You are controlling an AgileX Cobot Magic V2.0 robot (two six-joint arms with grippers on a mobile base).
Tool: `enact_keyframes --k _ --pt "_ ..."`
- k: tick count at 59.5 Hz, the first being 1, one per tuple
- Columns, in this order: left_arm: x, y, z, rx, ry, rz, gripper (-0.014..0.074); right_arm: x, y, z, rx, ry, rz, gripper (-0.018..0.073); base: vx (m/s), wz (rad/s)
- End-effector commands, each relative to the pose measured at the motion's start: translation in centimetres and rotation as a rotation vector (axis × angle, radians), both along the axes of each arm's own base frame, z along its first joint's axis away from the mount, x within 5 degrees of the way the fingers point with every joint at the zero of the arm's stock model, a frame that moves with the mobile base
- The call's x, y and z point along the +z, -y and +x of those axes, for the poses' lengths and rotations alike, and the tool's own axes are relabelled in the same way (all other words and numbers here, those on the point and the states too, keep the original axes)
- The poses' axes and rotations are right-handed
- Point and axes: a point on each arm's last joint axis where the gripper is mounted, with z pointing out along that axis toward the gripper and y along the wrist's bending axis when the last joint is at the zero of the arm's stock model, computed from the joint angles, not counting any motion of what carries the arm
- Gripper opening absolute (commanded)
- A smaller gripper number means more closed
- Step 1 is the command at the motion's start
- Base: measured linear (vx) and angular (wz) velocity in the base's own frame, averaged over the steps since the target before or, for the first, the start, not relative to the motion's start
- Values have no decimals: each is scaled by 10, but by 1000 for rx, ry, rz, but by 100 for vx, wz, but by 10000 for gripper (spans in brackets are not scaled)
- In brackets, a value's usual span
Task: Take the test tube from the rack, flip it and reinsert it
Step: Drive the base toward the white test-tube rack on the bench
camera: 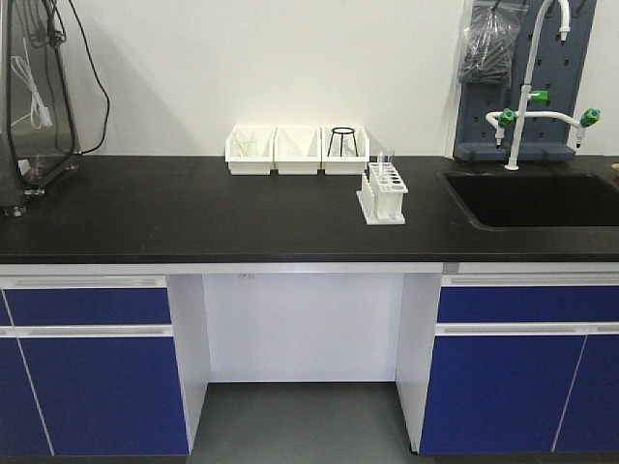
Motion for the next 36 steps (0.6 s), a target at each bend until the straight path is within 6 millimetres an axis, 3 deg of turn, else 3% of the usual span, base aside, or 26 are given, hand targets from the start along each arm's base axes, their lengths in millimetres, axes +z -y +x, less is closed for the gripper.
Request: enact_keyframes --k 1,36 --pt "8 1 1 -11 99 4 -6 7 0 0 -4 89 4 -8 0 0" --pt "8 1 1 -11 99 4 -6 7 0 0 -4 89 4 -8 0 -1"
